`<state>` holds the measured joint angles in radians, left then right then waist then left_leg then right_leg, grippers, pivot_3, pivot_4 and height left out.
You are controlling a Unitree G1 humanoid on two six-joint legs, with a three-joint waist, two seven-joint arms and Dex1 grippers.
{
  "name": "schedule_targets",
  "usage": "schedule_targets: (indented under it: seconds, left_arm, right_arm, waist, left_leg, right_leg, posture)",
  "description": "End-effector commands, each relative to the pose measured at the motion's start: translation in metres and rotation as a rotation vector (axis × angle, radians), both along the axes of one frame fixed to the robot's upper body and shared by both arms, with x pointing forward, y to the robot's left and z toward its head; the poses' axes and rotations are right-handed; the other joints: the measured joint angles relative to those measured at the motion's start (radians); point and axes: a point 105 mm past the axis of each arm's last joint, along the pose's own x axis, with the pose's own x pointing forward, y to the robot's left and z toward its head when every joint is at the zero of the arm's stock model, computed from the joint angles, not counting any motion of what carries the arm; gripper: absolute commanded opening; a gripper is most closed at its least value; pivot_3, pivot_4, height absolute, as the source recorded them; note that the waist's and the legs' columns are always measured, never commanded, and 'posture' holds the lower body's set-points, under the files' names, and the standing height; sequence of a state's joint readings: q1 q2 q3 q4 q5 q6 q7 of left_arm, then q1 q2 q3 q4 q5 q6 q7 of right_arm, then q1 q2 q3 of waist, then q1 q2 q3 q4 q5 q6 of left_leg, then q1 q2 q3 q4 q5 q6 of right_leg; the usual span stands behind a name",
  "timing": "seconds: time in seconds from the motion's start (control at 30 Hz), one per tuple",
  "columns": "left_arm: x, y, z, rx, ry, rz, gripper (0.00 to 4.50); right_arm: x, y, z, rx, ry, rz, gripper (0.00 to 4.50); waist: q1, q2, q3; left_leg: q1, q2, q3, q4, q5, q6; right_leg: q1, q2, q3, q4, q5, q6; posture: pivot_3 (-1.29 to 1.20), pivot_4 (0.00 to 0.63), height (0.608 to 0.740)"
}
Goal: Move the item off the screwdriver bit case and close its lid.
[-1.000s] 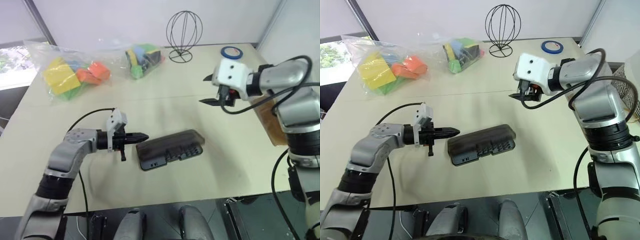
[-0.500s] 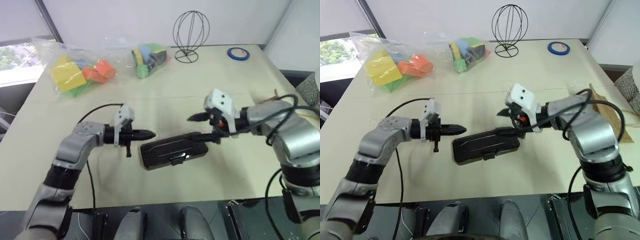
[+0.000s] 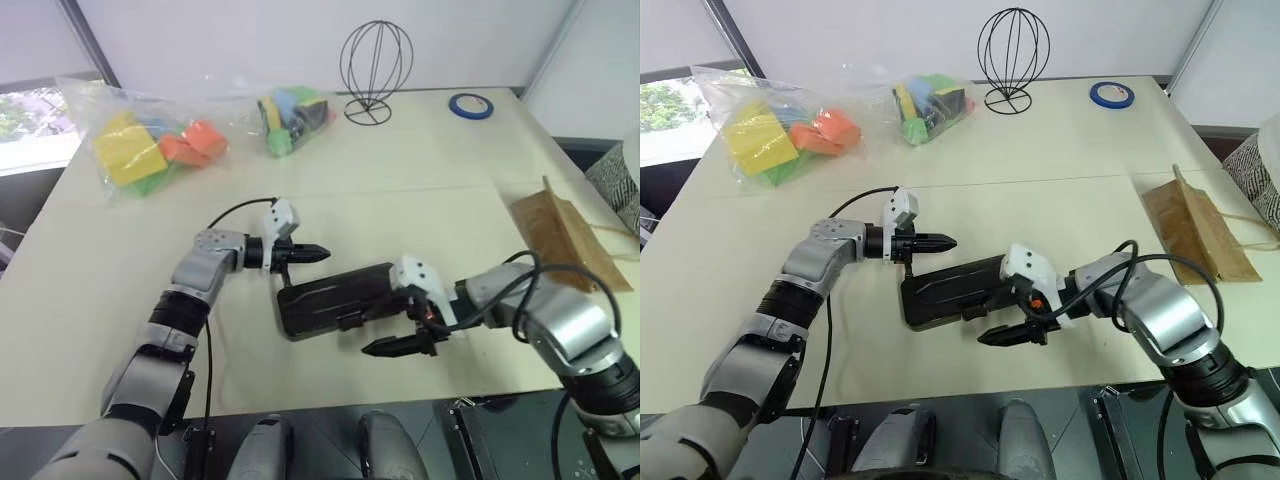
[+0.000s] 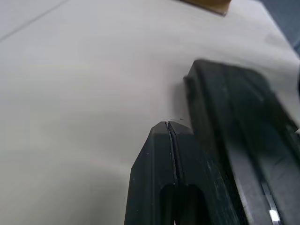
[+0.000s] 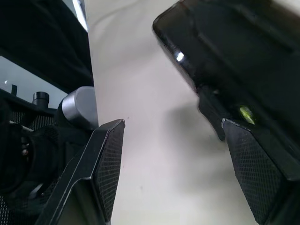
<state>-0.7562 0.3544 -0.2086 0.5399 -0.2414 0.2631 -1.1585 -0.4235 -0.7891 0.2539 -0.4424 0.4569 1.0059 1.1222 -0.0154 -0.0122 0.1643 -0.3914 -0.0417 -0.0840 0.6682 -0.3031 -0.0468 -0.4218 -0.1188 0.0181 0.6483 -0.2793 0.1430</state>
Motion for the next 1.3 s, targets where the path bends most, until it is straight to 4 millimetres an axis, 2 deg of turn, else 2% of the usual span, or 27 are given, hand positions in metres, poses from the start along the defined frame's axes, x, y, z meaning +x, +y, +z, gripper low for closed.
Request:
schedule_targets:
  seconds: [0.03, 0.2, 0.43, 0.6, 0.83, 1.0, 1.3]
  left_arm:
    - [0.002, -0.002, 0.003, 0.017, -0.05, -0.02, 0.0]
    - [0.0, -0.004, -0.005, 0.033, -0.051, -0.03, 0.0]
    - [0.002, -0.013, -0.007, 0.027, -0.055, -0.042, 0.0]
    - [0.001, -0.019, -0.006, 0.03, -0.061, -0.071, 0.0]
    - [-0.003, -0.022, -0.011, 0.06, -0.064, -0.12, 0.0]
    - [-0.009, -0.027, -0.017, 0.076, -0.062, -0.164, 0.0]
    - [-0.021, -0.038, -0.032, 0.108, -0.056, -0.227, 0.0]
  right_arm:
    - [0.002, 0.004, 0.002, 0.02, -0.024, -0.021, 2.56]
    - [-0.004, 0.008, -0.005, 0.03, -0.008, -0.04, 0.06]
    - [-0.007, 0.014, -0.011, 0.039, -0.007, -0.099, 0.06]
    - [-0.01, 0.016, -0.02, -0.017, -0.07, -0.118, 0.06]
    - [-0.003, 0.018, -0.021, -0.023, -0.145, -0.202, 0.06]
    - [0.015, 0.016, -0.019, -0.035, -0.251, -0.29, 0.06]
    - [0.015, 0.021, -0.021, -0.035, -0.276, -0.296, 0.06]
  waist:
    - [0.001, 0.0, 0.0]
    - [0.002, 0.0, 0.0]
    - [0.002, 0.0, 0.0]
    - [0.003, 0.0, 0.0]
    - [0.001, 0.0, 0.0]
    - [0.001, -0.001, 0.0]
    - [-0.001, -0.001, -0.001]
  left_leg:
    - [0.0, 0.0, 0.0, 0.0, 0.0, 0.0]
    - [0.0, 0.0, 0.0, 0.0, 0.0, 0.0]
    - [0.0, 0.0, 0.0, 0.001, 0.0, 0.0]
    - [0.0, 0.0, 0.0, 0.001, 0.0, 0.0]
    - [0.0, 0.0, -0.001, 0.001, 0.0, 0.0]
    - [0.0, 0.0, -0.001, 0.001, 0.0, 0.0]
    - [0.002, 0.0, -0.001, 0.001, 0.0, 0.0]
  right_leg:
    - [0.0, 0.0, 0.0, 0.0, 0.0, 0.0]
    - [0.0, 0.0, 0.0, 0.0, 0.0, 0.0]
    - [0.0, 0.0, 0.0, 0.001, 0.0, 0.0]
    - [0.001, 0.0, 0.0, 0.001, 0.0, 0.0]
    - [0.001, 0.0, 0.0, 0.001, 0.0, 0.0]
    - [0.001, 0.0, -0.001, 0.001, 0.0, 0.0]
    - [0.003, 0.0, -0.001, 0.001, 0.0, 0.0]
  posture:
    - [0.0, 0.15, 0.74]
    - [0.0, 0.15, 0.74]
    - [0.0, 0.15, 0.74]
    - [0.0, 0.15, 0.74]
    - [0.0, 0.15, 0.74]
    - [0.0, 0.15, 0.74]
    - [0.0, 0.15, 0.74]
